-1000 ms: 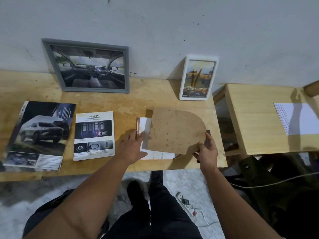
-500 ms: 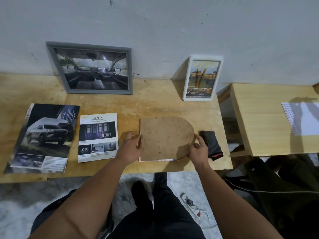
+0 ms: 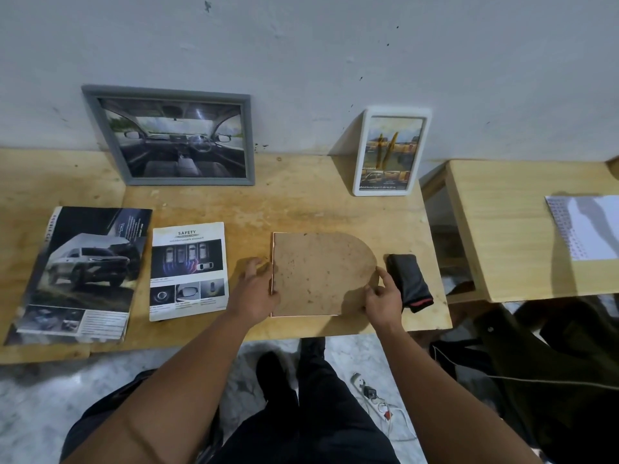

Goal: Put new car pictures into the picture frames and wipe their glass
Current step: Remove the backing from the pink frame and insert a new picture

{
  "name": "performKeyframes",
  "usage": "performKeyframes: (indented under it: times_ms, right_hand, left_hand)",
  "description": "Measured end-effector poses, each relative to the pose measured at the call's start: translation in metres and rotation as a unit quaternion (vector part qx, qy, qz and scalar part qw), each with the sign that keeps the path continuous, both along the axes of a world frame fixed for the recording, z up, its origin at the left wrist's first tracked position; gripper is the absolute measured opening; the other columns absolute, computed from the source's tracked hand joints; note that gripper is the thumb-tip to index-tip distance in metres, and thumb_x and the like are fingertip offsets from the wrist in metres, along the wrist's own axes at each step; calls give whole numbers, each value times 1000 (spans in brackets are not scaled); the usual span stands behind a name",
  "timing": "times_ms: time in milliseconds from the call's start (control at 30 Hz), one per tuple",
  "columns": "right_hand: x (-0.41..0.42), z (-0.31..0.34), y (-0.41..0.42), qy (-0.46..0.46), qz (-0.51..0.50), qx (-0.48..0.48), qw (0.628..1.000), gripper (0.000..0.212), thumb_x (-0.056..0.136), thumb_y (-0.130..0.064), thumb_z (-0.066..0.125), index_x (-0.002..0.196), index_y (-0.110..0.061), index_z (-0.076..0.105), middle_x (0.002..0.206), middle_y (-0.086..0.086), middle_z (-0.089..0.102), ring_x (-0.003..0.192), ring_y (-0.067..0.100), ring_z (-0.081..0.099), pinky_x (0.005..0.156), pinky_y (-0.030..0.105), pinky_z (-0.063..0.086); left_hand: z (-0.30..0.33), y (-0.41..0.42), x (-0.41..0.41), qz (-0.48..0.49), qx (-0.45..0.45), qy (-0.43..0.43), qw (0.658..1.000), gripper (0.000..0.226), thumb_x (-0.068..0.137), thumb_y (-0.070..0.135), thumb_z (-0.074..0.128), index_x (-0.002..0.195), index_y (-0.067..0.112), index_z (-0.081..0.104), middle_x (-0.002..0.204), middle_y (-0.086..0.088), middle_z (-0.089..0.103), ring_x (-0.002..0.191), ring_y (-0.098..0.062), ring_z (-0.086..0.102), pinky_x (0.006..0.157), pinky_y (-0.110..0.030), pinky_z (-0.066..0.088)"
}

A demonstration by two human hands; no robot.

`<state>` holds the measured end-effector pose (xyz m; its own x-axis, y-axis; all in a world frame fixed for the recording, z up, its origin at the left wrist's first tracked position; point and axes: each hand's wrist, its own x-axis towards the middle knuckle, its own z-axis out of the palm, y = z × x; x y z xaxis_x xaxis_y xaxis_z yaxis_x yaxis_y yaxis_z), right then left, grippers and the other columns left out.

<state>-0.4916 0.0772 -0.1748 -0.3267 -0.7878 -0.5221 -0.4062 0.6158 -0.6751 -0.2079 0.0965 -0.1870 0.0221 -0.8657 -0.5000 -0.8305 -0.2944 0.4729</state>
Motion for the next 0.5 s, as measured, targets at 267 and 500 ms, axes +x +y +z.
performKeyframes:
  times_ms: [267, 500]
  right_hand:
    - [11, 3, -4, 180, 118, 33, 976, 55, 102, -29, 50, 156, -25, 37, 130, 17, 46, 101, 38, 64, 96, 49, 54]
    - [13, 16, -14, 292, 213, 108, 926, 69, 88, -47, 67, 145, -20, 41, 134, 11, 35, 124, 37, 45, 95, 51, 53]
  left_hand:
    - [0, 1, 0, -25, -10, -21, 999, 73, 88, 35, 73, 153, 20, 41, 160, -4, 16, 152, -29, 19, 114, -44, 44]
    - [0, 2, 0, -20, -2, -26, 999, 85, 88, 35, 73, 159, 21, 29, 159, -3, 14, 148, -30, 30, 112, -45, 46]
